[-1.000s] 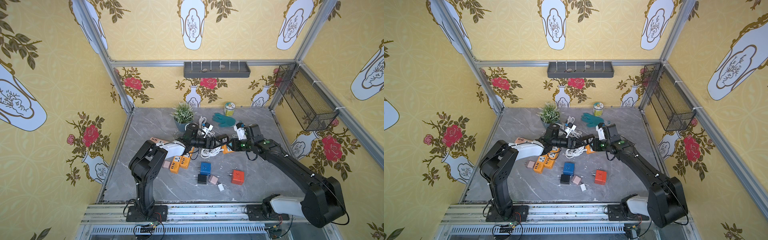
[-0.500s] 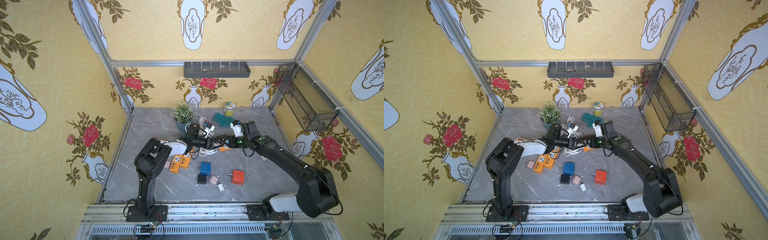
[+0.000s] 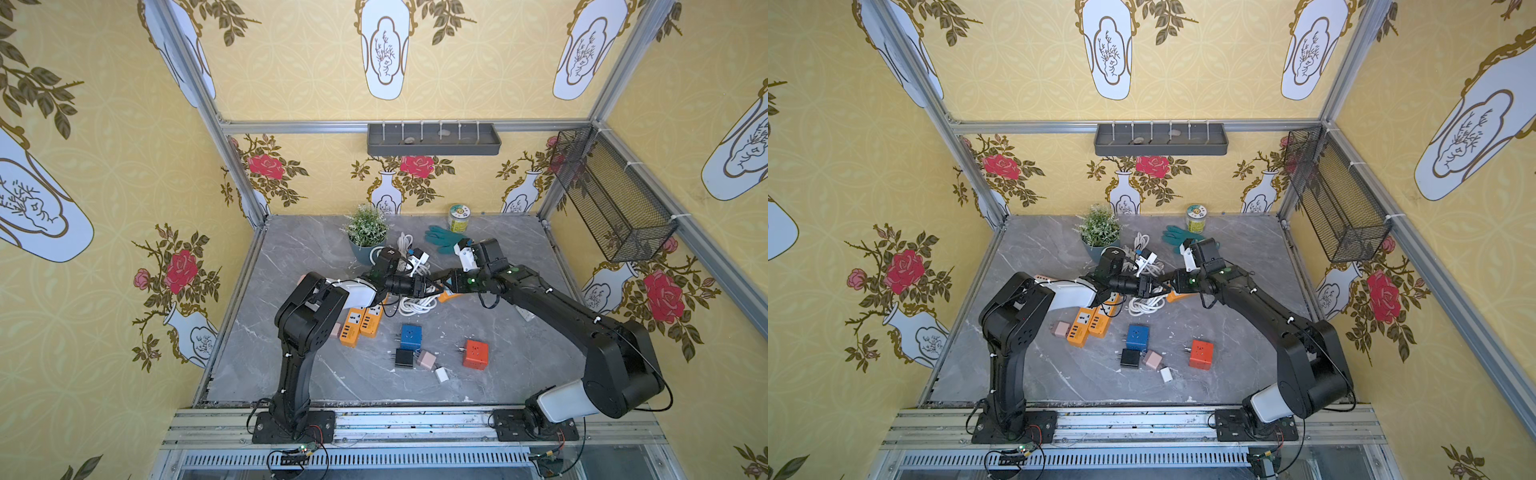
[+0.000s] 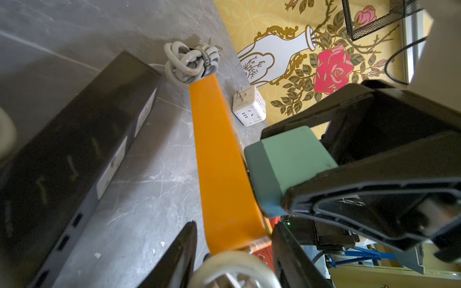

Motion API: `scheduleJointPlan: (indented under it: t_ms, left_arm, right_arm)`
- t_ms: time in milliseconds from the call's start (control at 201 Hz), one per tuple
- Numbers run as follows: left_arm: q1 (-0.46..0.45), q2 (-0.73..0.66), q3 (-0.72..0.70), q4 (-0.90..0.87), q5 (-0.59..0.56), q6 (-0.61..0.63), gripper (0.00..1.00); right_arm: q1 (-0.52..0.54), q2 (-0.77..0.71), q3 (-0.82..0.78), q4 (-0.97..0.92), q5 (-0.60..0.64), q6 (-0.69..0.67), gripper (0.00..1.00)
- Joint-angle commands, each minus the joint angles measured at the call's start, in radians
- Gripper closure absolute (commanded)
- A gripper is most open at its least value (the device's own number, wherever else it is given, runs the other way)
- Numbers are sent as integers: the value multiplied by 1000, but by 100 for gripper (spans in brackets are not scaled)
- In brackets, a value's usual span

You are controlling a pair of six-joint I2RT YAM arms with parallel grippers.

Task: Pull the plug off the socket
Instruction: Remove the plug from the socket.

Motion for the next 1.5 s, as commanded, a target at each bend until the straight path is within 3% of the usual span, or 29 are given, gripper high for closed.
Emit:
scheduleJointPlan:
  t_ms: [0, 269, 498, 662, 876, 1130, 1309, 1499]
  left_arm:
    - [-7, 20, 8, 8, 58, -38, 54]
    - [52, 60, 6, -146, 8, -96, 61]
    - [58, 68, 38, -274, -2, -26, 62]
    - [51, 64, 77, -399, -27, 82, 63]
    - [35, 80, 133, -544, -78, 147, 63]
    - [35, 91, 165, -664, -159, 213, 62]
    - [35, 85, 176, -657, -123, 229, 62]
    - [35, -7, 112, -471, -21, 218, 58]
  right_arm:
    - [42, 18, 27, 126, -59, 11, 73]
    - [102, -49, 14, 87, 69, -39, 74]
    - [191, -91, -22, 86, 231, -65, 74]
    - [211, -53, -26, 74, 323, 19, 75]
    - [252, 15, 13, 79, 338, 65, 75]
    - [255, -74, -63, 85, 319, 127, 74]
    - [250, -118, -117, 79, 329, 164, 75]
    - [200, -120, -130, 47, 290, 225, 75]
